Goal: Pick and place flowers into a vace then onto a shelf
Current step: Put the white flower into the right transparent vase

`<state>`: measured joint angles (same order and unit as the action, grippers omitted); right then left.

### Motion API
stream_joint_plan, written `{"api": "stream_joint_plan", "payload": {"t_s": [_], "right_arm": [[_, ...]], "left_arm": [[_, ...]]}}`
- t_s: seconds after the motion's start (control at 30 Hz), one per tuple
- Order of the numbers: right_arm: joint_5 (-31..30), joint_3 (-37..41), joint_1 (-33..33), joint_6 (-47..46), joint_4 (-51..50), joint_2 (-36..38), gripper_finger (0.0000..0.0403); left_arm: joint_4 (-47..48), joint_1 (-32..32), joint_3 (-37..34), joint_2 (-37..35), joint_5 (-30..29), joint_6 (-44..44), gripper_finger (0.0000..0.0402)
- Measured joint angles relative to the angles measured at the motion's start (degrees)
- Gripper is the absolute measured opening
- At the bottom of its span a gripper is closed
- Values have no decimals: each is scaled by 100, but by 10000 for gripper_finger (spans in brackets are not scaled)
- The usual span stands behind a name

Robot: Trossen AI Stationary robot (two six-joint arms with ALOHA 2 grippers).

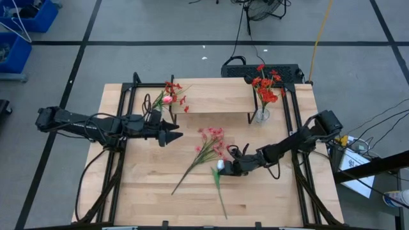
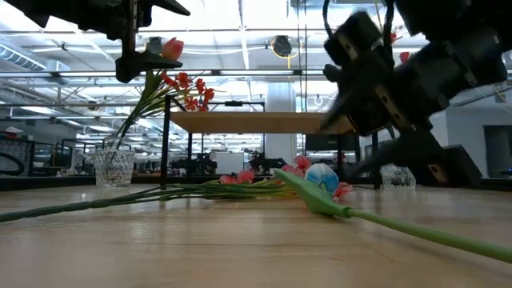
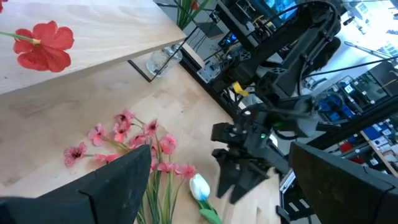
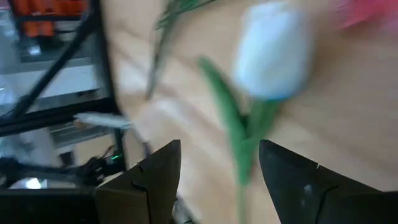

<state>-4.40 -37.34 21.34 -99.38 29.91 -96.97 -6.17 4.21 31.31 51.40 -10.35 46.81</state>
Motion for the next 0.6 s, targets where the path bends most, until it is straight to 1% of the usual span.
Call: {"api": "stream_joint_plan", "payload": {"t_s": [0.07,0.23,0.3,0.37,0.5,0.6], "right_arm": [[-3,2,-39,-43,-217,-15,208],[-2,2,-325,-21,-115,-4,208],[2,-86,-455,28,-237,-4,208],[108,-229,-563,195,-539,-4,208],[546,-645,-674,820,-1555,-5,208],[610,-998,-625,1293,-1886,-4,208]], "left_arm": [[4,0,0,0,0,-7,386],[23,0,0,0,-4,-13,386],[44,0,0,0,-10,-53,386],[43,0,0,0,-15,-110,386],[43,0,0,0,-15,-116,386],[43,0,0,0,-15,-118,386]]}}
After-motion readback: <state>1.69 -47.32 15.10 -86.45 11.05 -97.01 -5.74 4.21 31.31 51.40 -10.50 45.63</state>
